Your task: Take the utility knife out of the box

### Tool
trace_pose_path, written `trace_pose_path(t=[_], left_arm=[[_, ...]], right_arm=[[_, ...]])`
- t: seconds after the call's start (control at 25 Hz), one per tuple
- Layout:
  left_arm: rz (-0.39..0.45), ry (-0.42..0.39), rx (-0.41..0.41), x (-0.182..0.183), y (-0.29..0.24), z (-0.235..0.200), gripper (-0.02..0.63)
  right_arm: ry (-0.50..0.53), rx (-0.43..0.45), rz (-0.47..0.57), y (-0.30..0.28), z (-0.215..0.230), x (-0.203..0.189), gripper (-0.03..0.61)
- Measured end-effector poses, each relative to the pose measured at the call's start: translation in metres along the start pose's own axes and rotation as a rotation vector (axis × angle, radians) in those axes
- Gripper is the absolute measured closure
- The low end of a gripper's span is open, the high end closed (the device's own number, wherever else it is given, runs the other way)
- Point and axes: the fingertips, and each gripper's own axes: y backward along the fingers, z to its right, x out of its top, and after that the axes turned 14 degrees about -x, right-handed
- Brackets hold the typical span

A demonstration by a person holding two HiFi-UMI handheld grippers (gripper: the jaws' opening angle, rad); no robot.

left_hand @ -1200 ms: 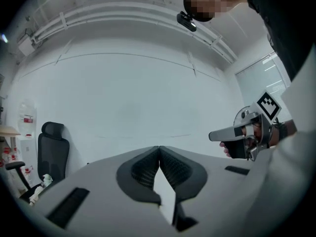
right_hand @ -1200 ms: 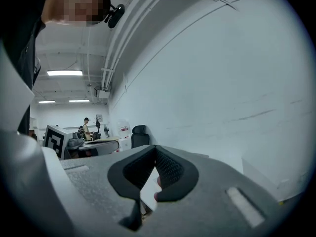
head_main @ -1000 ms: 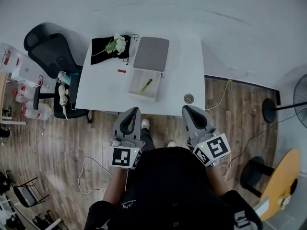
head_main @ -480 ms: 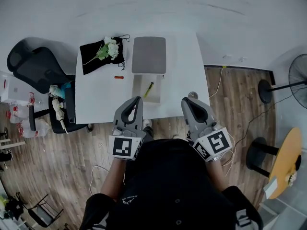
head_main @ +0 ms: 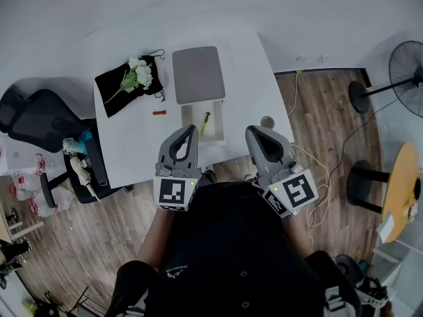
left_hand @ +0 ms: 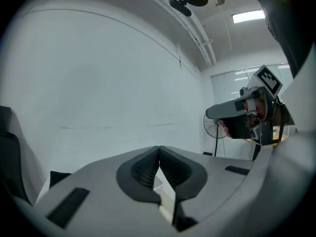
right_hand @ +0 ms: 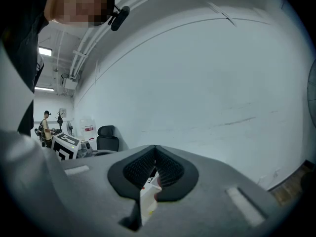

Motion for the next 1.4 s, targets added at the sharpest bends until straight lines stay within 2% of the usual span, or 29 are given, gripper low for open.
trace_pose_path(t=[0.16,0.4,0.64,0.84,1.4], left_arm=[[-0.088,0.009,-0.04,-0.028,-0.007,-0.011,0.609],[-0.18,0.065,-0.117,-0.067,-0.025,-0.023,0.609],[-0.314,0.109,-0.172,-0.121,-0.036,-0.033,0.609],[-0.415,0.169,-0.2,-0.158,-0.055,-0.032,0.609],[-0.627,0.213,-0.215,-0.229,-0.086,-0.039,0.607]], right_arm=[[-0.004,-0.034,-0.006,-0.007,-0.008,-0.004,0.574],[-0.014,-0.097,-0.008,-0.016,-0.011,-0.008,0.574],[-0.026,-0.157,-0.009,-0.019,-0.012,-0.011,0.574],[-0.034,-0.193,-0.025,-0.02,-0.006,-0.015,0.574],[-0.062,-0.301,-0.081,-0.019,0.016,-0.031,0.574]])
